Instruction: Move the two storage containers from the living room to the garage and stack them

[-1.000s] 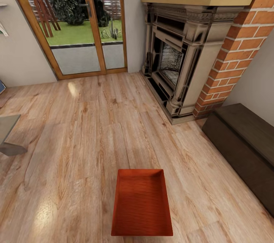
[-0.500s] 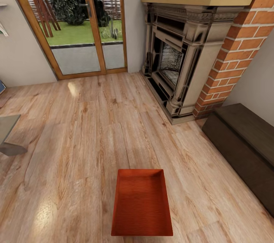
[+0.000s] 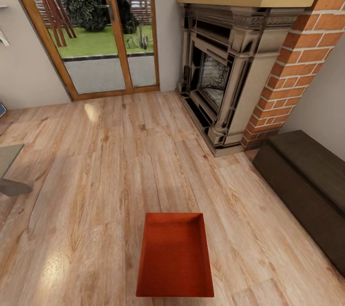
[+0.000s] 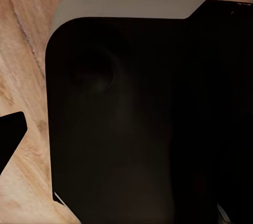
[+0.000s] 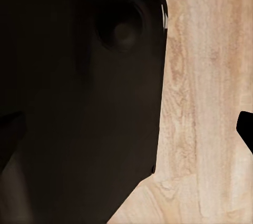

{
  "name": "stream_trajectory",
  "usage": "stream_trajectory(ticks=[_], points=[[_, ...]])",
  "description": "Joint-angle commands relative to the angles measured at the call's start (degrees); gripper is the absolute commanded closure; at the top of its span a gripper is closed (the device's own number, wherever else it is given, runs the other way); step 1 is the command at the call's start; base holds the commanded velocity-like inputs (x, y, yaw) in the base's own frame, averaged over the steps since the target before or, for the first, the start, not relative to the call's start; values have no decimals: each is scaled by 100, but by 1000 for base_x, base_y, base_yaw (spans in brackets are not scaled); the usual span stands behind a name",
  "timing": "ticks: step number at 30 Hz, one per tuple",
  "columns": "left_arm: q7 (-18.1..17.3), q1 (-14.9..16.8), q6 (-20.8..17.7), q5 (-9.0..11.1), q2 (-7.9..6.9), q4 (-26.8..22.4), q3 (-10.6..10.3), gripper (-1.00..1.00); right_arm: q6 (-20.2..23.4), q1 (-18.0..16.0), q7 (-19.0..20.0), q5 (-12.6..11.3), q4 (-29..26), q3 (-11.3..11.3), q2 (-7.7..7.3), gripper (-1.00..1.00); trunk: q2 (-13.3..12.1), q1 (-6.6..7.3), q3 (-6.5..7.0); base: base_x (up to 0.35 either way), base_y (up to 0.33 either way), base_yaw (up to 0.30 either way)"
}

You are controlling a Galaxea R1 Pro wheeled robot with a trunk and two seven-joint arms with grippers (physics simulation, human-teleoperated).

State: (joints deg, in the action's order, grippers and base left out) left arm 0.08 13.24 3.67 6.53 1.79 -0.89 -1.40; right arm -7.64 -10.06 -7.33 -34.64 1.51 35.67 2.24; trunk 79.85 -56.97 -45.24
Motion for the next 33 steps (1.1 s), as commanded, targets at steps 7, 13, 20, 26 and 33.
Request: stream_trajectory(ticks=[7, 13, 20, 26, 33], points=[[1, 3, 19, 75, -4, 19, -19, -100, -27, -5, -5, -44, 16, 48, 12, -100, 2, 0, -11, 0, -1, 61], [-1, 3, 19, 76, -5, 33, -19, -100, -35, -5, -13, -66, 16, 40, 5, -100, 2, 0, -12, 0, 0, 14], [1, 3, 19, 76, -12, 36, -19, -100, -31, -5, -14, -61, 16, 37, 11, -100, 2, 0, -12, 0, 0, 0], [-1, 3, 19, 66, -6, 37, -19, -100, -27, -5, -14, -61, 16, 37, 16, -100, 2, 0, -12, 0, 0, 0], [1, 3, 20, 70, -12, 37, -19, -100, -28, -5, -11, -61, 16, 37, 9, -100, 2, 0, -12, 0, 0, 0]])
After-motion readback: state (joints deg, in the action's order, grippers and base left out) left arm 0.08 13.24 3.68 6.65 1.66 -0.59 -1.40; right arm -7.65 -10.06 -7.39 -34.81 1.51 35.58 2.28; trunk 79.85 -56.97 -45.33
